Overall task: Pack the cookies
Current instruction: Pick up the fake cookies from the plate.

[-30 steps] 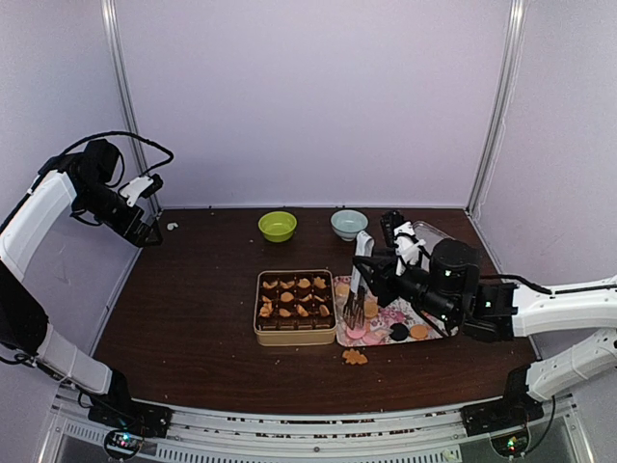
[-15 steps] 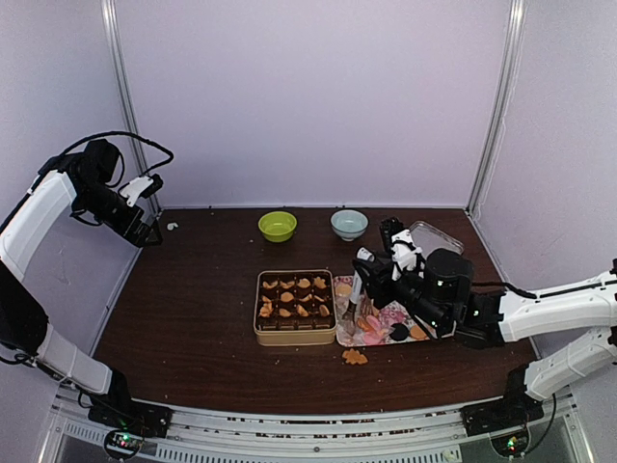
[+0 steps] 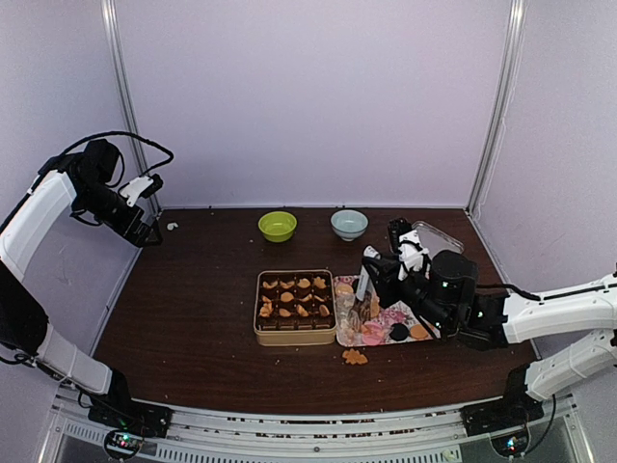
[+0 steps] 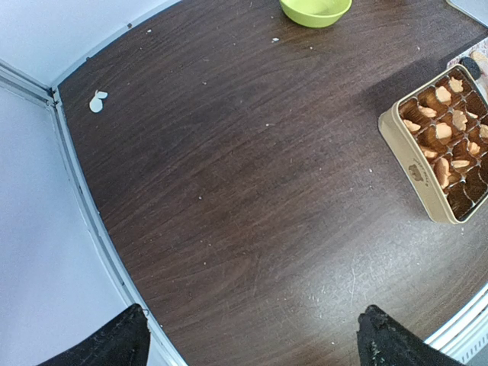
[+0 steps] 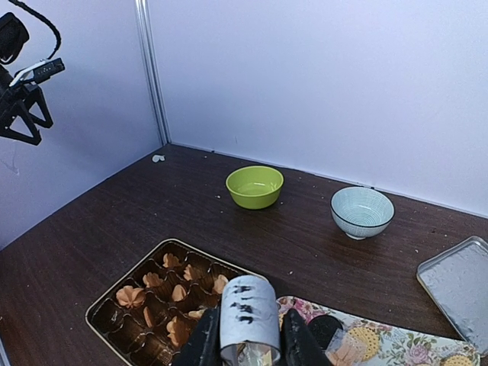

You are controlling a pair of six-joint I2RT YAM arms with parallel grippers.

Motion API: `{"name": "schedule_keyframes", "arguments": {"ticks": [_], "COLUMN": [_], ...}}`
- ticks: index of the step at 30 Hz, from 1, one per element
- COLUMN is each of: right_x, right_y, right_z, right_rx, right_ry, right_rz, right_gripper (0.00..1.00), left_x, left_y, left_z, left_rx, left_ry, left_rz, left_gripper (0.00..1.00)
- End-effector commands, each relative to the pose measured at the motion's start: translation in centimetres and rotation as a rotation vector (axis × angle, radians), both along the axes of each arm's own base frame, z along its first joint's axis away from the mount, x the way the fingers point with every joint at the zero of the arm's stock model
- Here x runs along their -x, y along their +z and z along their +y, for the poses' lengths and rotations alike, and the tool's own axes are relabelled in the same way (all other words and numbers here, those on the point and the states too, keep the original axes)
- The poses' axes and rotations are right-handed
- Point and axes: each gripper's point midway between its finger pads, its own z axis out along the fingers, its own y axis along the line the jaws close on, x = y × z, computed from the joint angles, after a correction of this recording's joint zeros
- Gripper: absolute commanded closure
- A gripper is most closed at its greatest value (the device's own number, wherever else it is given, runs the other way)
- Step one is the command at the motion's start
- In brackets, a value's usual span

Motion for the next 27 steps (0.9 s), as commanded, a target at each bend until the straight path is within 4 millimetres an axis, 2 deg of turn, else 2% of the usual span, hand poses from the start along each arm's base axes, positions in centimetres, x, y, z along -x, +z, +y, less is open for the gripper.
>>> {"name": "schedule_keyframes", "arguments": {"ticks": [1, 8, 13, 17, 20, 22, 27], "right_x": [-0.7, -1.4, -1.6, -1.6, -1.5, -1.4, -1.0], "right_y": [1.8, 5.1, 6.4, 6.1, 4.9, 4.3, 3.7], "right_z": [-1.1, -1.7, -2.1, -1.8, -1.2, -1.0, -1.1], "right_rx": [-0.052, -0.136, -0.175, -0.159, -0.113, -0.099, -0.1], "right_ry": [-0.045, -0.044, -0.043, -0.029, 0.001, 0.015, 0.029], "right_rz": [-0.017, -0.046, -0.056, -0.049, -0.034, -0.028, -0.021], "right_gripper": [0.99, 1.0, 1.0, 1.0, 1.0, 0.95, 0.92], "left_x": [-0.2, -0.2, -0.2, -0.2, -0.2, -0.2, -0.2], "left_y": [1.3, 1.2, 1.1, 1.0, 1.0, 0.9, 1.0], "left_z": [-0.4, -0.3, -0.3, -0.3, -0.3, -0.3, -0.3], "left_rx": [0.01, 0.005, 0.004, 0.002, 0.001, 0.002, 0.004], "left_ry": [-0.017, -0.017, -0.018, -0.017, -0.017, -0.018, -0.018], "left_rz": [-0.041, -0.037, -0.036, -0.033, -0.033, -0.03, -0.031], "left_gripper": [0.02, 0.02, 0.02, 0.02, 0.02, 0.02, 0.02]}}
